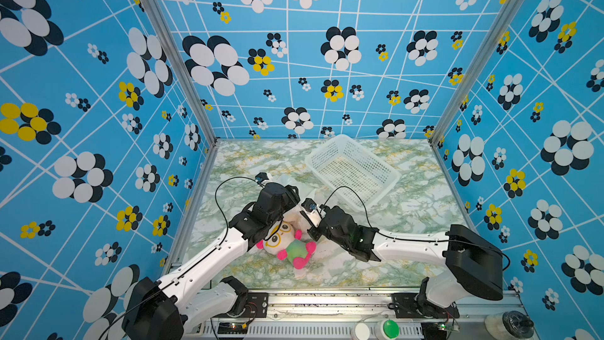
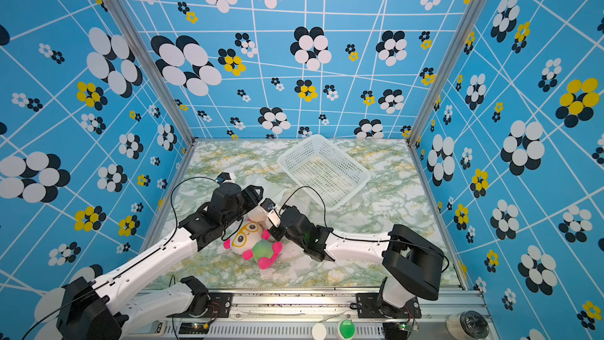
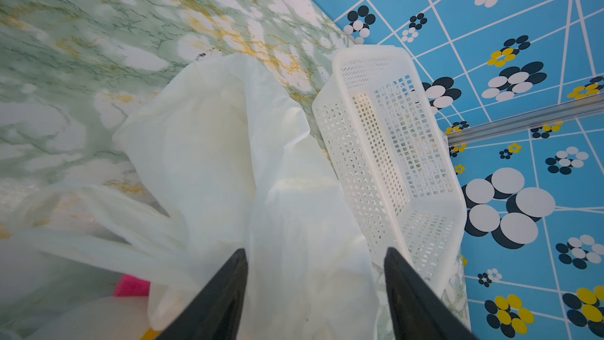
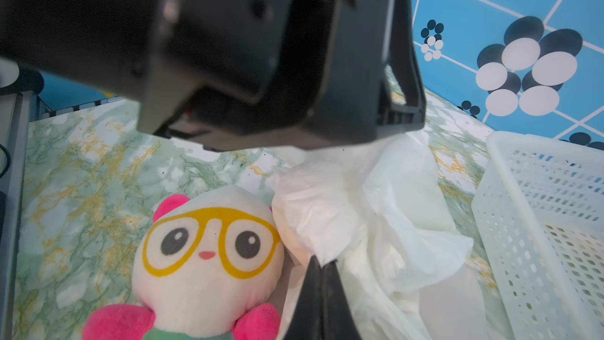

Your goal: Untie the knot of the plastic bag and take out the fruit

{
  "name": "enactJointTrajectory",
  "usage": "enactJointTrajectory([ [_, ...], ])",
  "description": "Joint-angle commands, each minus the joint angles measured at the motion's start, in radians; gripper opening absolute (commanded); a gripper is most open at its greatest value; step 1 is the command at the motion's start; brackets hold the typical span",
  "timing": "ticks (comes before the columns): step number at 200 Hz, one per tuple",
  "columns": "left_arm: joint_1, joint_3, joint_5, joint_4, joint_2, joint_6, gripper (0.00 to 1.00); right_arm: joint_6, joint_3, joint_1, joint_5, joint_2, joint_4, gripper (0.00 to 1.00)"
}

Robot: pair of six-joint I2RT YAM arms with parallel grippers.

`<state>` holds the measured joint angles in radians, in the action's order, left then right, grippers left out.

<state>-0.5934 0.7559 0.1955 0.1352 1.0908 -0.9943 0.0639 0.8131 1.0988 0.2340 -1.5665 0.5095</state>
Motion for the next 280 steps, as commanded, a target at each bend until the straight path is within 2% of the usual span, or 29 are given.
enactJointTrajectory([
  [1,-0.004,0.031,0.01,0.008,0.019,0.034,0.56,-0.018,-0.002,-0.005,0.015,0.007,0.034,0.0],
  [29,0.005,0.034,0.01,0.011,0.019,0.066,0.27,-0.02,-0.014,-0.005,0.016,0.012,0.049,0.0],
  [49,0.025,0.024,0.009,0.016,0.004,0.078,0.0,-0.019,-0.023,-0.004,0.019,0.014,0.062,0.0],
  [83,0.086,-0.047,-0.013,-0.038,-0.049,0.079,0.0,-0.034,-0.037,-0.017,0.054,0.01,0.089,0.0],
  [135,0.209,-0.098,-0.095,-0.049,-0.067,0.07,0.0,-0.155,-0.071,-0.105,0.109,0.013,0.127,0.0],
  [202,0.33,-0.149,-0.154,-0.045,-0.126,0.072,0.0,-0.226,-0.102,-0.161,0.173,0.011,0.165,0.0],
  [280,0.43,-0.186,-0.195,-0.017,-0.184,0.083,0.0,-0.303,-0.151,-0.205,0.25,0.006,0.225,0.0],
])
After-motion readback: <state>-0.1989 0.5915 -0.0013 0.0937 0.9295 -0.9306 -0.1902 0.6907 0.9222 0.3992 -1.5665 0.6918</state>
